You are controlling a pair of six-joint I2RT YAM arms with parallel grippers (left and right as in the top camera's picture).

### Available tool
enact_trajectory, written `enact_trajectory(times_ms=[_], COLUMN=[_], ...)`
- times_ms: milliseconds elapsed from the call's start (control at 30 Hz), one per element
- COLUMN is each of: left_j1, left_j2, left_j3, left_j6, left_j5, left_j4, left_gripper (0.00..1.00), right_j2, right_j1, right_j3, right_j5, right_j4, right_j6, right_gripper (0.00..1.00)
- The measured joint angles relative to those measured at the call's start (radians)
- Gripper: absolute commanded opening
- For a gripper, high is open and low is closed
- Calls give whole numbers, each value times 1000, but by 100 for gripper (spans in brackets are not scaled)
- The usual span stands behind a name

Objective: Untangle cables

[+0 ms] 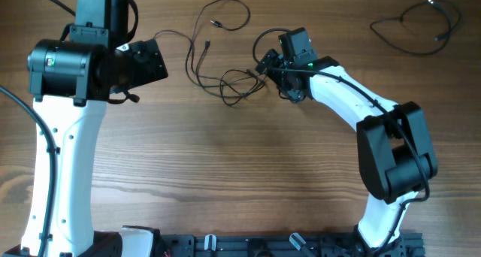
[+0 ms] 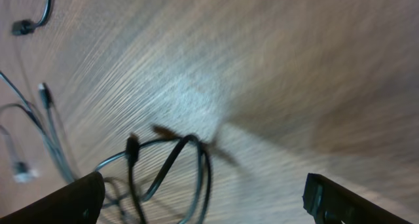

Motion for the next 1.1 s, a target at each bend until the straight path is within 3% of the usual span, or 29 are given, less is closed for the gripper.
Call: enact_trajectory(times_ms=[100,133,167,267,300,400,433,567,633,733,800,900,1033,1067,1100], left_j1=[0,0,0,0,0,0,0,0,0,0,0,0,0,0,0], left_j2=[0,0,0,0,0,0,0,0,0,0,0,0,0,0,0], left_j3=[0,0,0,0,0,0,0,0,0,0,0,0,-1,-1,-1], left_j6=[0,0,0,0,0,0,0,0,0,0,0,0,0,0,0], left_j5=[2,4,4,5,5,8,7,8,7,8,7,7,8,8,8], left_j4=[-1,-4,-7,-8,-8,-8,-8,-13,-16,-19,-23,-23,-14,-1,17], left_gripper=[88,88,88,88,88,88,88,88,88,88,88,88,94,94,94], right_j2=[5,6,6,6,6,6,6,52,96,132,135,129,40,4,-56], right_j1=[0,0,0,0,0,0,0,0,0,0,0,-5,-18,-21,-22], right_j3=[0,0,0,0,0,0,0,0,0,0,-13,-14,-14,-13,-13], right_j5=[-127,-158,-176,-168,-158,-96,-76,-48,-49,-79,-131,-331,-589,-634,-671], right_j4=[34,33,34,48,62,101,108,116,124,190,360,853,1531,1630,1624], right_j6=[318,409,497,662,682,733,739,742,741,695,541,241,99,61,-14], right_gripper=[96,59,55,68,58,54,41,40,4,4,4,4,4,4,4])
